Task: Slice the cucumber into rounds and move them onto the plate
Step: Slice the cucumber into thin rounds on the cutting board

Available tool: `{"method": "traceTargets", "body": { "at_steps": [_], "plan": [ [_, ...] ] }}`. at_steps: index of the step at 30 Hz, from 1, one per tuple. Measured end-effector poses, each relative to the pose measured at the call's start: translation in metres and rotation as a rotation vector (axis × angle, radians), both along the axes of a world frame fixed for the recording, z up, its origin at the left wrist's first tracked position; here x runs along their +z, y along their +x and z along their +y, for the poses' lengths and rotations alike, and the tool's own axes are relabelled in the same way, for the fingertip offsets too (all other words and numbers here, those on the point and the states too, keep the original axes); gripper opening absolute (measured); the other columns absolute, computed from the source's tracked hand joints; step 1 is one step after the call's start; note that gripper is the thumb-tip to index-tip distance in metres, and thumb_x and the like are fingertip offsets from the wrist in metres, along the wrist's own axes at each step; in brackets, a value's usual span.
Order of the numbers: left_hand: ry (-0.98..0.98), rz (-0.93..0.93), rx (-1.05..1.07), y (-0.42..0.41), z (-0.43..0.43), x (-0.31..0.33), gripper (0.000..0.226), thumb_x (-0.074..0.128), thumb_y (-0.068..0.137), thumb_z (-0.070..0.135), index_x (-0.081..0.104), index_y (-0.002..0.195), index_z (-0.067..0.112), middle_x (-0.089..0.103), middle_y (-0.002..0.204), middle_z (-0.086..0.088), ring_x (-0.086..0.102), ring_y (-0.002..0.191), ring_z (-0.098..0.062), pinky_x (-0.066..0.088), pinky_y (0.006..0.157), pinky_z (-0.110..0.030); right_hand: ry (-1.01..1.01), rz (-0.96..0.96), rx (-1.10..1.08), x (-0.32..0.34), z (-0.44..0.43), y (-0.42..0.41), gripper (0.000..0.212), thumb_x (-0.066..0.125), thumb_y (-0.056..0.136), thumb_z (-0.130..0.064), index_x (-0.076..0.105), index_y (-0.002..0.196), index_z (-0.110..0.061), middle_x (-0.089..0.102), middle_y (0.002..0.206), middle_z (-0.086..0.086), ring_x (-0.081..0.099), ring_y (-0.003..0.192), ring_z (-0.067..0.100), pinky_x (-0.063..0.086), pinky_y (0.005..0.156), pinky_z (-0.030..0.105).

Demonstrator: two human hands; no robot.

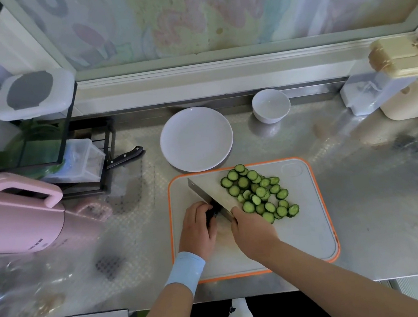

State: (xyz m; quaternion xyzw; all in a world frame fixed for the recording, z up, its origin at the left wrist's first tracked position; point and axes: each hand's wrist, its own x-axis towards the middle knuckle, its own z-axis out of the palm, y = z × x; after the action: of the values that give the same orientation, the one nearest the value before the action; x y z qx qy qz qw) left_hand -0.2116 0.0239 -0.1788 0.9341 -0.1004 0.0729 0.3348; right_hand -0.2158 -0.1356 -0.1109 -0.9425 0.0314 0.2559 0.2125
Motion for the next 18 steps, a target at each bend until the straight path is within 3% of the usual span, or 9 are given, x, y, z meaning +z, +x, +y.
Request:
{"method": "traceTargets", "body": {
  "at_steps": [14, 18],
  "plan": [
    [-0.061, -0.028, -0.009, -0.002, -0.001, 0.002, 0.028, 0.057, 0.082, 0.010, 0.049, 0.109, 0.011, 0.041, 0.113, -0.001, 0.051, 0.099, -0.022, 0.046, 0.088, -0.028, 0.051, -0.102, 0.044, 0.031, -0.014, -0.011, 0.016, 0.035, 0.102, -0.030, 0.044, 0.092, -0.022, 0.055, 0.066, 0.002, 0.049, 0.054, 0.021, 0.037, 0.046, 0.031],
    [-0.057, -0.028, -0.005, -0.001, -0.001, 0.000, 0.033, 0.063, 0.078, 0.006, 0.051, 0.109, 0.008, 0.041, 0.113, -0.001, 0.051, 0.099, -0.021, 0.046, 0.089, -0.025, 0.018, -0.118, 0.071, 0.037, -0.015, -0.015, 0.017, 0.035, 0.102, -0.030, 0.044, 0.090, -0.022, 0.050, 0.062, -0.002, 0.043, 0.050, 0.016, 0.031, 0.044, 0.028]
  ]
}}
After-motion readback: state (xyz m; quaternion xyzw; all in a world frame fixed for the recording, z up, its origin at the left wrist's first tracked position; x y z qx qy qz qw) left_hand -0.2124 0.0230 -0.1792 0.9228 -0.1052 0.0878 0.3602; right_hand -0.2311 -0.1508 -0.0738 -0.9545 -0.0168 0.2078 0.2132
